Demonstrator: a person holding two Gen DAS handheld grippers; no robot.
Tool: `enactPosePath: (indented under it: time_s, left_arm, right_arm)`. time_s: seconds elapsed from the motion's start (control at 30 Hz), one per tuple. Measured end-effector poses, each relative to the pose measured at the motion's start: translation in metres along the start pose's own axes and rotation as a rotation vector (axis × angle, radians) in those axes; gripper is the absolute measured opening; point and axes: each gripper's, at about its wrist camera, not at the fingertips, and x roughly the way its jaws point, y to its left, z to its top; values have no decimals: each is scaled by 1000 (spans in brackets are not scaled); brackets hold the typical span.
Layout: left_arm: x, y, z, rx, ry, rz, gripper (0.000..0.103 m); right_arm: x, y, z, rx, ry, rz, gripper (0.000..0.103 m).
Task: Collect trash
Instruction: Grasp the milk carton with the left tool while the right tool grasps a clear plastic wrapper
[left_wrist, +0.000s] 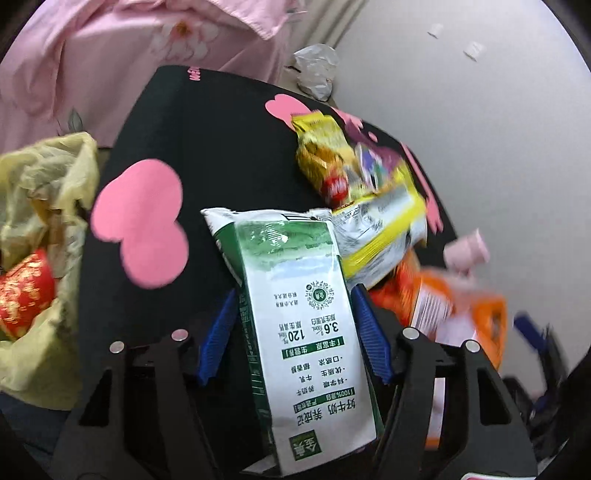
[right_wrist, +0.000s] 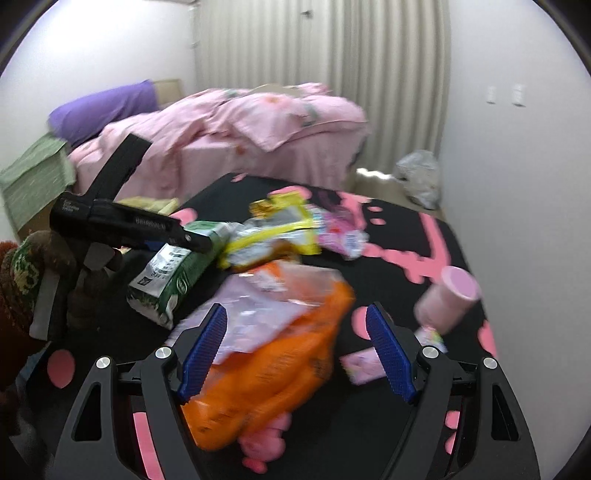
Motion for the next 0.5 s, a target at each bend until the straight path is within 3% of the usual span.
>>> enactPosePath:
  time_s: [0.17, 0.27, 0.33, 0.37, 0.5]
  left_arm:
    - [-26, 14, -22, -52, -50, -18, 60]
    - [-39, 19, -31, -65, -85, -20, 60]
    - [-44, 21, -32, -67, -99, -14, 60]
    - [-48, 22, -36, -65, -109, -11, 60]
    - [-54, 21, -42, -58, -127, -19, 60]
  right_arm:
    - [35, 11, -1, -9, 113, 30, 74]
    - [42, 11, -8, 2, 120, 21, 70]
    - [40, 12, -9, -15, 113, -16, 49]
    - [40, 11, -9, -23, 111, -27, 44]
    - [29, -1, -7, 29, 102, 27, 17]
